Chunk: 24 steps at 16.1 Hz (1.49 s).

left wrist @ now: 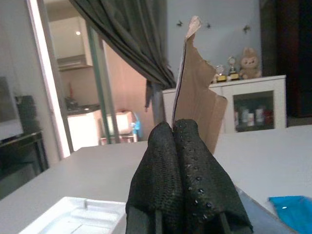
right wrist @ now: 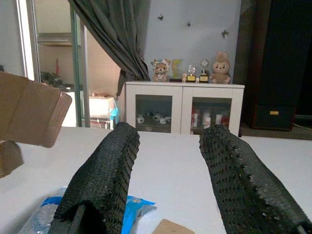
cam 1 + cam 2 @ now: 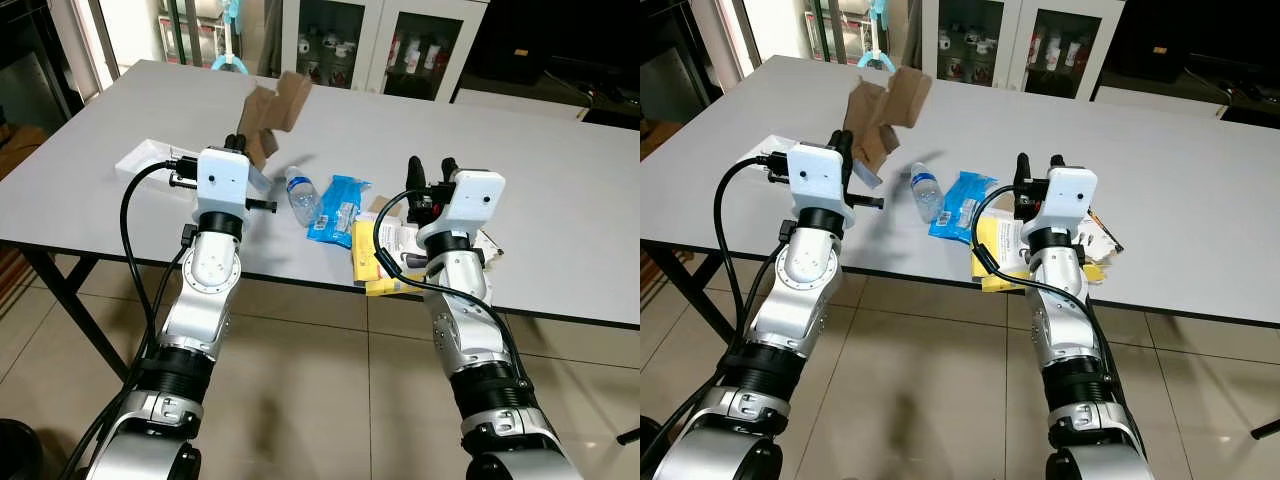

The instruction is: Picking trash to rubbish bin

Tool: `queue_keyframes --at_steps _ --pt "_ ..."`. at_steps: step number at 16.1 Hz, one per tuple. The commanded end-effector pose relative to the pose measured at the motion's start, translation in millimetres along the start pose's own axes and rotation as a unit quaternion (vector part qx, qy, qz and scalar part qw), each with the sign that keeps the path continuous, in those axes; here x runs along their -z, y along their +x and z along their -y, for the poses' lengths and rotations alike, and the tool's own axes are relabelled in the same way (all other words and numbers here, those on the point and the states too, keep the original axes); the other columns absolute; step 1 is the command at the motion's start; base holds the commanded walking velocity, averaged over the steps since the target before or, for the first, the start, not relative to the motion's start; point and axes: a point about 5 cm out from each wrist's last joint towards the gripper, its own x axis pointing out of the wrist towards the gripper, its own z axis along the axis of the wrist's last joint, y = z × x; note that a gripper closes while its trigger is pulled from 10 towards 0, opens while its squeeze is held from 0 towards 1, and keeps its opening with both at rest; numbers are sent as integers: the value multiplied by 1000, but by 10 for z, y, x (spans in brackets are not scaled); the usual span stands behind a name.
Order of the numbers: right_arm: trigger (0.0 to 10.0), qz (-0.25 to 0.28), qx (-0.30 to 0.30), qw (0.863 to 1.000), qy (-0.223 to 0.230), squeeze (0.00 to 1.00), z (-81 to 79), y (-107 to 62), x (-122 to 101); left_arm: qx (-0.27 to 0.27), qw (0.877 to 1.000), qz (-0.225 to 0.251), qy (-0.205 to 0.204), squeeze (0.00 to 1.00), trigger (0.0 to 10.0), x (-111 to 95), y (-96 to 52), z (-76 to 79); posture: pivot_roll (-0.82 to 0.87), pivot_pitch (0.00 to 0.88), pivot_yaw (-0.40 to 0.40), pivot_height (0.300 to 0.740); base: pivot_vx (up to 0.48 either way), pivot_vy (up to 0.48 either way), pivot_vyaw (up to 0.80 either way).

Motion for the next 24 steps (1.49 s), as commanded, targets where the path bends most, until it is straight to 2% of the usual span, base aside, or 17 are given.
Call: queue_keyframes --at_steps 1,3,8,24 --pt "10000 9 11 1000 -10 0 65 29 -38 -1 1000 4 6 0 10000 -3 8 26 19 8 -87 740 0 0 0" --pt "10000 9 14 1000 -11 0 77 28 -34 4 999 25 39 0 10000 -73 17 57 20 9 -88 740 0 0 0" --pt "10000 3 16 1000 -13 0 96 16 -4 -5 1000 14 11 0 10000 -85 -4 72 18 2 -87 740 0 0 0" --pt "10000 -8 13 1000 -12 0 76 5 41 -8 1000 10 11 0 10000 -95 37 35 19 13 -88 740 -259 0 0"
